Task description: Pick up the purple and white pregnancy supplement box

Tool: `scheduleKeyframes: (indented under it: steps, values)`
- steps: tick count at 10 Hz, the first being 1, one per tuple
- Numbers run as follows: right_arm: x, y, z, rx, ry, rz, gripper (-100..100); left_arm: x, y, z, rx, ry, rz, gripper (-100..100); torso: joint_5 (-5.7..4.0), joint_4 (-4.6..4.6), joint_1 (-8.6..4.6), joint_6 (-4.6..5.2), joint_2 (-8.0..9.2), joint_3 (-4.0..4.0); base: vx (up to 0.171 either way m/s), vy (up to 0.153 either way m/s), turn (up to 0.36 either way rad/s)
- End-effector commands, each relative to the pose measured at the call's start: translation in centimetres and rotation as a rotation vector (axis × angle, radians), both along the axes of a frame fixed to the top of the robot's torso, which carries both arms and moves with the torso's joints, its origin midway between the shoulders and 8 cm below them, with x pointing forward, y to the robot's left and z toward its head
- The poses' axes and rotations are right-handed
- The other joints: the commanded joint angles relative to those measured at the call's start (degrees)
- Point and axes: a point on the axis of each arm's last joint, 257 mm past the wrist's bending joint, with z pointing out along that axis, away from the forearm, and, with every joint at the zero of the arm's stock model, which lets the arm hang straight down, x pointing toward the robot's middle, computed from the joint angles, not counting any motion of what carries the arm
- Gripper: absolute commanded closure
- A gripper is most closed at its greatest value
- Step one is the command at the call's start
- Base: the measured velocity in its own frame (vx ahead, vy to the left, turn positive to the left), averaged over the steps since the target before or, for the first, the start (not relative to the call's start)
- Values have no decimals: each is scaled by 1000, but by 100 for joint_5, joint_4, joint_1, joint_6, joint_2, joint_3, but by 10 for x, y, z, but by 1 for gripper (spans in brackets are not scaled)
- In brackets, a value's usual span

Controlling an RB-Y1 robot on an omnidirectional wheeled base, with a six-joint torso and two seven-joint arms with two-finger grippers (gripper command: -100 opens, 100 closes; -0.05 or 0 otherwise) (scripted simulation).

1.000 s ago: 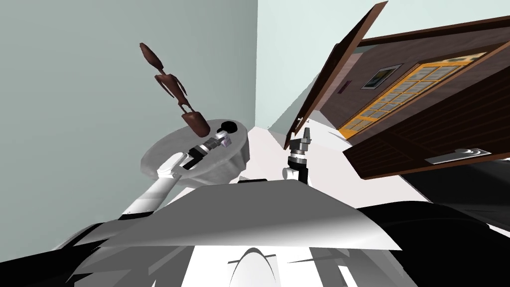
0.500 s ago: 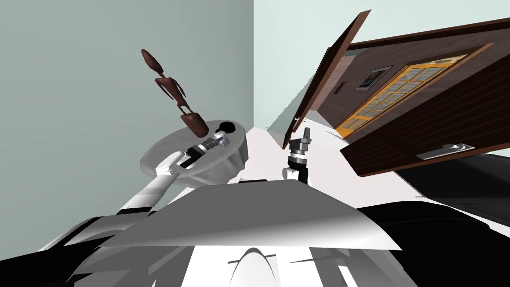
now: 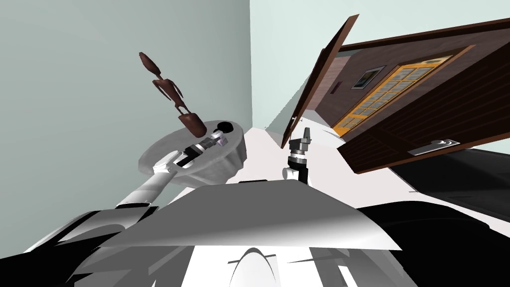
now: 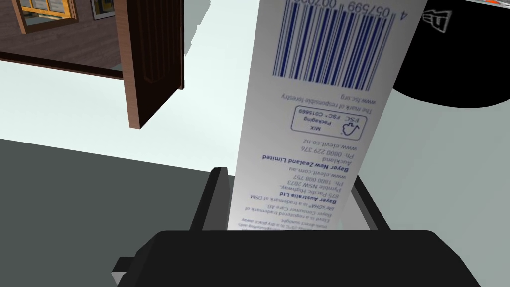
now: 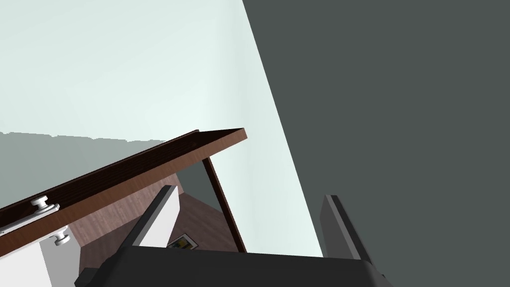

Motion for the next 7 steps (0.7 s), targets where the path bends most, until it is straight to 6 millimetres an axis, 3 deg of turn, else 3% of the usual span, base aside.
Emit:
scheduleKeyframes:
  steps: [1, 2, 4, 5, 6, 7]
  values:
    - [0, 0, 0, 0, 0, 0, 0, 2, 8, -7, -5, 16, 16, 100, 0, 0, 0, 0, 0, 0, -23, -21, 3]
    - [0, 0, 0, 0, 0, 0, 0, 6, 13, 4, 0, -12, 1, 100, 6, -7, 11, -5, -5, -5, -36, -34, -54]
    - [0, 0, 0, 0, 0, 0, 0, 7, 25, -5, -7, 11, 29, 100, 6, -7, 9, -6, -1, -4, -32, -30, -13]
    - [0, 0, 0, 0, 0, 0, 0, 11, 30, 7, -2, -20, 18, 100, 7, -7, 16, -9, -5, -6, -41, -37, -46]
    - [0, 0, 0, 0, 0, 0, 0, 11, 40, 0, -8, -4, 40, 100, 5, -4, 10, -4, -1, -3, -40, -35, -39]
    - [0, 0, 0, 0, 0, 0, 0, 15, 45, 14, 4, -39, 28, 100, 5, -4, 11, -7, 1, -1, -44, -42, -62]
